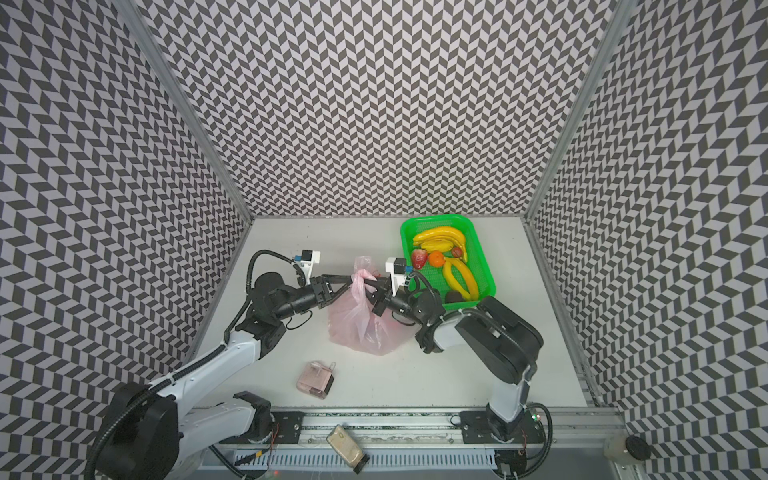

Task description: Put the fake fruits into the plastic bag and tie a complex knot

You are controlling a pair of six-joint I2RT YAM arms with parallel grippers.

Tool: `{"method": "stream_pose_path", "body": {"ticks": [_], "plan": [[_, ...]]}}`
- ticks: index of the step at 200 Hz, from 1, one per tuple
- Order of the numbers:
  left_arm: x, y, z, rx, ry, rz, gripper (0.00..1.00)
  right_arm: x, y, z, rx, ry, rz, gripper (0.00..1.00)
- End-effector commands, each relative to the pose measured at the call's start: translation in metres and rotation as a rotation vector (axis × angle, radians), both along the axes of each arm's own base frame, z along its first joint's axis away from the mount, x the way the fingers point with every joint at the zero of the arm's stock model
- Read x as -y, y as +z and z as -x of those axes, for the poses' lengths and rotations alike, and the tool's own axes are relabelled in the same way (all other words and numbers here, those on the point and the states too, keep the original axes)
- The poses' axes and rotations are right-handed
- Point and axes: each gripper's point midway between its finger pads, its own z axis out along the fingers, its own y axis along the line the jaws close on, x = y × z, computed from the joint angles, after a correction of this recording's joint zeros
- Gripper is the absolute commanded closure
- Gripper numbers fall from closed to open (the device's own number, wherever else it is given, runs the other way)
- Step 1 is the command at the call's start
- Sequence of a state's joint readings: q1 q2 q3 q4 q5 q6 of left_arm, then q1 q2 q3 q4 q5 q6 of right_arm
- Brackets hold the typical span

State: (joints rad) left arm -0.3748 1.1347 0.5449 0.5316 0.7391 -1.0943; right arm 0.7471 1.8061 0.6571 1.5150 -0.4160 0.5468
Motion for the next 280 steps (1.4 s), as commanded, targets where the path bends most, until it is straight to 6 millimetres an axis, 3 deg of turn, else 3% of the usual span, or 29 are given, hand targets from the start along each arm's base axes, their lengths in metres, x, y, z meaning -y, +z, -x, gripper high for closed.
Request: {"method": "stream_pose_path", "body": {"ticks": [1, 83, 139, 160, 239, 280], "plan": [[0.009, 0.024, 0.003, 0.065, -0.036, 0.031, 0.61, 0.031, 0.08, 0.034, 0.266, 0.012, -0.254, 1.0], [0.011, 0.021, 0.002, 0.058, -0.031, 0.014, 0.74, 0.03, 0.081, 0.034, 0.265, 0.01, -0.254, 1.0], [0.011, 0.022, 0.002, 0.061, -0.029, 0.016, 1.0, 0.032, 0.082, 0.033, 0.262, 0.0, -0.251, 1.0], [0.012, 0.022, 0.002, 0.062, -0.031, 0.016, 1.0, 0.032, 0.081, 0.033, 0.263, -0.007, -0.243, 1.0], [0.013, 0.025, 0.004, 0.068, -0.033, 0.022, 1.0, 0.041, 0.08, 0.032, 0.265, -0.045, -0.22, 0.77], [0.014, 0.025, 0.004, 0.072, -0.037, 0.022, 1.0, 0.05, 0.075, 0.031, 0.246, -0.067, -0.19, 0.57]]}}
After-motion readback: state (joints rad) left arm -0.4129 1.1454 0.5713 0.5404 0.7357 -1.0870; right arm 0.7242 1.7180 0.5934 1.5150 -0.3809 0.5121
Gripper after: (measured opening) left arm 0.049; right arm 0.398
